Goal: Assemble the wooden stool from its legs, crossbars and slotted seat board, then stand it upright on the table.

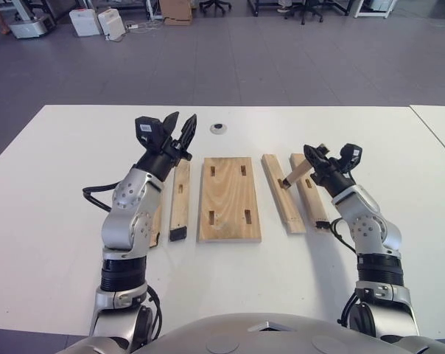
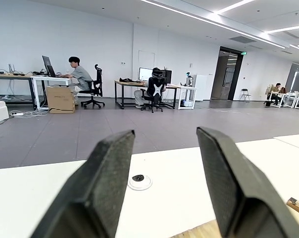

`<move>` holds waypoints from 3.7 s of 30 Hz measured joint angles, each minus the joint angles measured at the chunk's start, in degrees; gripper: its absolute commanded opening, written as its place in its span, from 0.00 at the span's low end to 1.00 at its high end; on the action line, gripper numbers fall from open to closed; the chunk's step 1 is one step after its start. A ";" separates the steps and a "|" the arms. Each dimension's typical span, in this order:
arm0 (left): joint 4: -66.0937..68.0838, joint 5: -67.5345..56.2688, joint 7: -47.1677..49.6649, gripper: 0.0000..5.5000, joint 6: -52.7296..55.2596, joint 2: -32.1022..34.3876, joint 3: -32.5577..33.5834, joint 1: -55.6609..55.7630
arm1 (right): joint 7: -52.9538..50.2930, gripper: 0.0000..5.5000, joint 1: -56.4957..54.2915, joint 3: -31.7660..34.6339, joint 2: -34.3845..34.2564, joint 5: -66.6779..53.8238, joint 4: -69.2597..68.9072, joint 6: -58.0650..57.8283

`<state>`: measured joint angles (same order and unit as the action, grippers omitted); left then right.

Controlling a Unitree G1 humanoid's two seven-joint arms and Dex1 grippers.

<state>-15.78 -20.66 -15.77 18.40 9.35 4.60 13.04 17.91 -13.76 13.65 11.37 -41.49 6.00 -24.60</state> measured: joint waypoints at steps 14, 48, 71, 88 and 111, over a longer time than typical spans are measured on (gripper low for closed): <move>0.00 0.58 0.37 0.42 -0.03 -0.46 -0.39 -0.94 | 4.00 0.07 -1.81 -0.63 -1.80 5.41 4.54 6.34; 0.47 2.28 -0.03 0.42 -0.46 -0.61 -2.24 -1.41 | 15.56 0.07 3.12 -9.27 4.24 21.63 10.73 30.11; 2.02 3.42 -0.96 0.42 -1.65 -0.71 -3.38 -1.12 | 9.66 0.54 9.44 -13.70 12.99 25.92 -10.50 -9.69; 2.47 5.27 0.28 0.48 -1.61 -1.38 -4.77 -1.49 | 9.38 0.38 12.12 -13.29 16.64 27.87 -13.44 -15.15; 3.73 -45.18 19.08 0.46 31.71 -17.89 9.56 10.76 | 20.11 0.38 4.93 -16.24 14.88 17.73 -30.36 -7.19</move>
<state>-12.05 -65.84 3.31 50.11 -8.54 14.16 23.80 38.02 -8.82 -2.59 26.25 -23.76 -24.37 -31.78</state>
